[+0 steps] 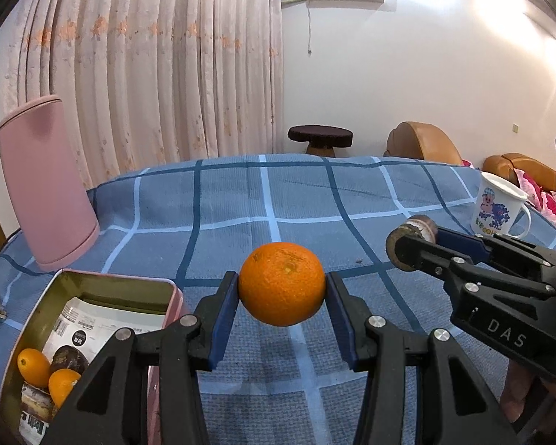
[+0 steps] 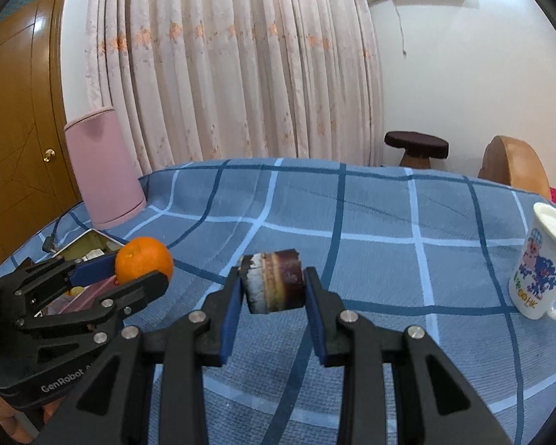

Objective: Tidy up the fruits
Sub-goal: 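Carry the orange with the left gripper while the right carries the jar over the tin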

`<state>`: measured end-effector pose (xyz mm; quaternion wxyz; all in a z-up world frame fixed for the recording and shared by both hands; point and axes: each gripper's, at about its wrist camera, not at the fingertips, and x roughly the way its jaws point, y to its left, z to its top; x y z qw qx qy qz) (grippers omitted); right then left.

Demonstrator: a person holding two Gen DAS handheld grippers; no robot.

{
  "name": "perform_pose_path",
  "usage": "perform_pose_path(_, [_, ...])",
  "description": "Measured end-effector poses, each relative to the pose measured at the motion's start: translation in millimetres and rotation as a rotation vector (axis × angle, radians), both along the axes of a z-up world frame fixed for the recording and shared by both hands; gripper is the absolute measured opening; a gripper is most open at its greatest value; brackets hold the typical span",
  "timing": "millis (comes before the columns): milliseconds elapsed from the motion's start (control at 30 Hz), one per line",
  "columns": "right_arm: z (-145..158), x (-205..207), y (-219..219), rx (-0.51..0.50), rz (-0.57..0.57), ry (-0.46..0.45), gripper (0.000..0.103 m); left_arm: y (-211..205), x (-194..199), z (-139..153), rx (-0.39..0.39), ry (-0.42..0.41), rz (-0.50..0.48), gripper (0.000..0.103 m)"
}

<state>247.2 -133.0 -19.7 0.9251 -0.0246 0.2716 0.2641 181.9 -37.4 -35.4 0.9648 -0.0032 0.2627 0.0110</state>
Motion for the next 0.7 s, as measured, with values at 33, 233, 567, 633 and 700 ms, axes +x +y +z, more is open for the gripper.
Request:
perform_pose_path(33, [0.3, -1.0, -0.1, 0.0, -0.002, -0.006, 0.035, -0.1, -0.8, 0.3, 0.001, -0.005, 0.002, 0.049])
perform_pose_path(233, [2.3, -4.9, -2.4, 0.009, -0.012, -0.035, 0.035, 1.3, -6.5, 2.4, 0.003, -0.03, 0.011, 0.049])
perform_pose_path(567, [5.2, -17.9, -1.3, 0.016, -0.001, -0.072, 0.035, -2.1, -20.5, 5.6, 0.021, -0.074, 0.013, 0.049])
perform_pose_path(633, [5.3, -21.3, 0.2, 0.015, 0.005, -0.074, 0.035, -1.3, -22.6, 6.1, 0.017, -0.073, 0.013, 0.049])
perform_pose_path(700, [5.8, -24.6, 0.6, 0.019, 0.009, -0.077, 0.035, -1.5, -24.6, 6.1, 0.018, -0.071, 0.014, 0.049])
